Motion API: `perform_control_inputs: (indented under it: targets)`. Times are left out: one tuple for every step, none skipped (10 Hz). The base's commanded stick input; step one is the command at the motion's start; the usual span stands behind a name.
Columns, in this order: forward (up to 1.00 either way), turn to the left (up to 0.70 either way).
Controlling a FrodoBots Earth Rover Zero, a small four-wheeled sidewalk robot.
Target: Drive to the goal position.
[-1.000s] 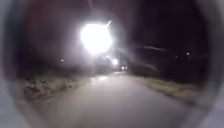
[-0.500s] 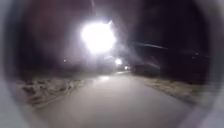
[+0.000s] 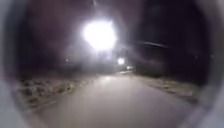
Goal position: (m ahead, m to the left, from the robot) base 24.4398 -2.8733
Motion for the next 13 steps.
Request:
perform_control_inputs:
  targets:
    - [1.0,0.06]
    - [1.0,0.06]
    - [1.0,0.06]
    - [1.0,0.06]
    - [1.0,0.05]
    - [1.0,0.04]
    - [1.0,0.04]
    - [1.0,0.04]
    - [1.0,0.04]
    - [1.0,0.04]
    - [1.0,0.03]
    - [1.0,0.0]
    - [1.0,0.0]
